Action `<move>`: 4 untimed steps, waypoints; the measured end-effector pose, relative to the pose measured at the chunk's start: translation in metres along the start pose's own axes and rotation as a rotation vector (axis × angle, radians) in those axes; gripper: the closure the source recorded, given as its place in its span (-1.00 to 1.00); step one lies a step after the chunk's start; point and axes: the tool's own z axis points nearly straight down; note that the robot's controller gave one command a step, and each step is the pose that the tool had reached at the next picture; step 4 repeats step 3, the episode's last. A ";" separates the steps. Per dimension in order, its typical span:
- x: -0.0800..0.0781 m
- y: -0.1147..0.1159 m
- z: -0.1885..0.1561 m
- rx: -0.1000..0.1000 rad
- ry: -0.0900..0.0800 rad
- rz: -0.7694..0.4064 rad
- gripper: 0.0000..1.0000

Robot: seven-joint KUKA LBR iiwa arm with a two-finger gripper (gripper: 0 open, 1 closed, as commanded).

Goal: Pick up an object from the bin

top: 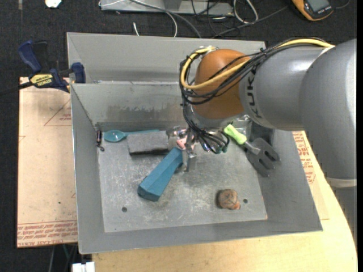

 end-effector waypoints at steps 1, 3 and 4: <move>0.006 0.020 0.016 0.008 -0.021 -0.006 1.00; -0.009 -0.012 -0.164 0.003 0.009 0.057 1.00; -0.009 -0.012 -0.164 0.003 0.009 0.057 1.00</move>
Offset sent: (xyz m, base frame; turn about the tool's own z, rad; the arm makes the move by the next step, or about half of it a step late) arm 0.0108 -0.0096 0.1677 0.0562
